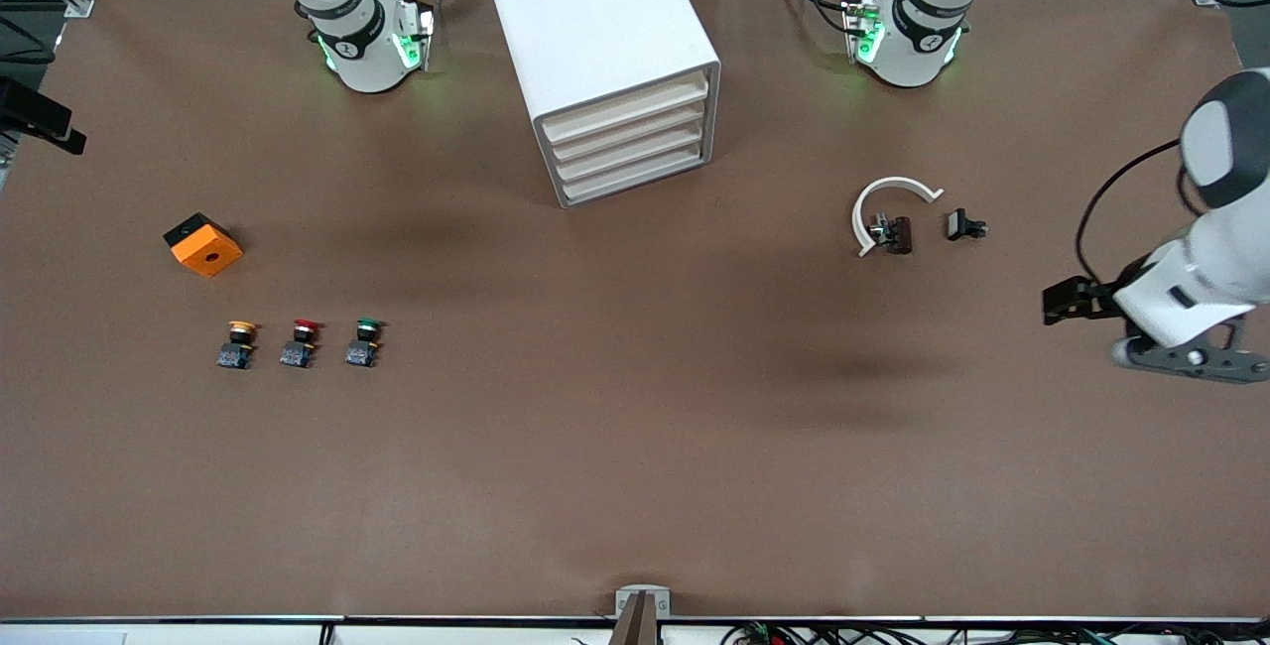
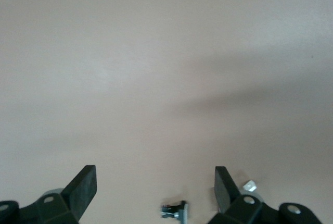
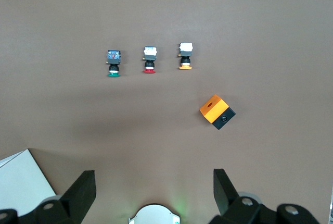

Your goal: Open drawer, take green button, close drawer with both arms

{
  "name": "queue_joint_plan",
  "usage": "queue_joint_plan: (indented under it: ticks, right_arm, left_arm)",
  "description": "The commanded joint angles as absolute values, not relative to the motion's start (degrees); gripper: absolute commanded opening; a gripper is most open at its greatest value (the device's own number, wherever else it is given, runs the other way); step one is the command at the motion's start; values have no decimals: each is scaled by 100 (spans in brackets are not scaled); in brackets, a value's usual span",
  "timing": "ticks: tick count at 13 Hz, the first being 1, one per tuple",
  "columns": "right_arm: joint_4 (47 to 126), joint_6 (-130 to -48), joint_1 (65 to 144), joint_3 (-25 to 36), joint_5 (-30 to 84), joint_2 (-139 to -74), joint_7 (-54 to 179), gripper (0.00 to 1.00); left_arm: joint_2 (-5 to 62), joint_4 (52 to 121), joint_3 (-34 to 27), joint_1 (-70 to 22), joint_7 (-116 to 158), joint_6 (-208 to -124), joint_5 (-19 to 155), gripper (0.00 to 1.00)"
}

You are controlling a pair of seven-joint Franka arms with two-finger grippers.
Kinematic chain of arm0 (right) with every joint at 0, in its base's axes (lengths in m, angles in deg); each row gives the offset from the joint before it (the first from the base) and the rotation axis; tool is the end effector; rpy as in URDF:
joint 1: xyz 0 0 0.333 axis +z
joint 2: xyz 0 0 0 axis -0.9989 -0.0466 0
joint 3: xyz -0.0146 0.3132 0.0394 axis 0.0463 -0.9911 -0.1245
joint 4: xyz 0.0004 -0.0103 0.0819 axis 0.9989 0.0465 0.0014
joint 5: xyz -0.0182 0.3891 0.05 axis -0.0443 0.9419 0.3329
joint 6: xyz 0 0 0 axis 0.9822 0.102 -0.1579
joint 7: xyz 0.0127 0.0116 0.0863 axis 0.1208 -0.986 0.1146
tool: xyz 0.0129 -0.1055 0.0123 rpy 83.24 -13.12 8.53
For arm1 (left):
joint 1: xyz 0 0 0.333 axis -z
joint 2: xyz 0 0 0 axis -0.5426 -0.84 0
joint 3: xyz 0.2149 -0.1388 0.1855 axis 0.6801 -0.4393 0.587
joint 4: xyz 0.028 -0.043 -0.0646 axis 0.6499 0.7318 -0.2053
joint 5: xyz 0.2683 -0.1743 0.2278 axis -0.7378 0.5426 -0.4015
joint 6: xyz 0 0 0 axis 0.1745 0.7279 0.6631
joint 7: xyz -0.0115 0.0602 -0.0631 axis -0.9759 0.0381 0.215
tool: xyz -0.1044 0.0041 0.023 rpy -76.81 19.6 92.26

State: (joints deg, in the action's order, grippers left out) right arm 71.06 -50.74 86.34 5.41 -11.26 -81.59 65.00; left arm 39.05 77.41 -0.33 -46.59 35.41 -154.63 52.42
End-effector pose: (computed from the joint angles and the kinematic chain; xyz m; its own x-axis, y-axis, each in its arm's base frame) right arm 0.5192 -0.0630 0.6710 0.9935 -0.0722 -0.0880 -0.0706 -0.9973 0.0204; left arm 0.6416 0.0116 0.4957 0.9821 -0.1880 0.0094 -0.1873 -0.9809 -0.0516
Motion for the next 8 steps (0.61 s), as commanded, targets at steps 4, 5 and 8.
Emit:
queue_joint_plan:
  ticks: [4, 5, 8]
  right_arm:
    - [7349, -5238, 8496, 475, -762, -7924, 6501, 100]
    - [7384, -5238, 8469, 475, -762, -7898, 6501, 100]
    - [7892, -5597, 8478, 449, -762, -7504, 6492, 100]
  left_arm:
    - [4859, 7807, -78, -4973, 3743, -15118, 5196, 100]
    - [4991, 7807, -87, -4973, 3752, -14969, 5196, 100]
    - [5203, 7798, -104, -4973, 3752, -14871, 5204, 100]
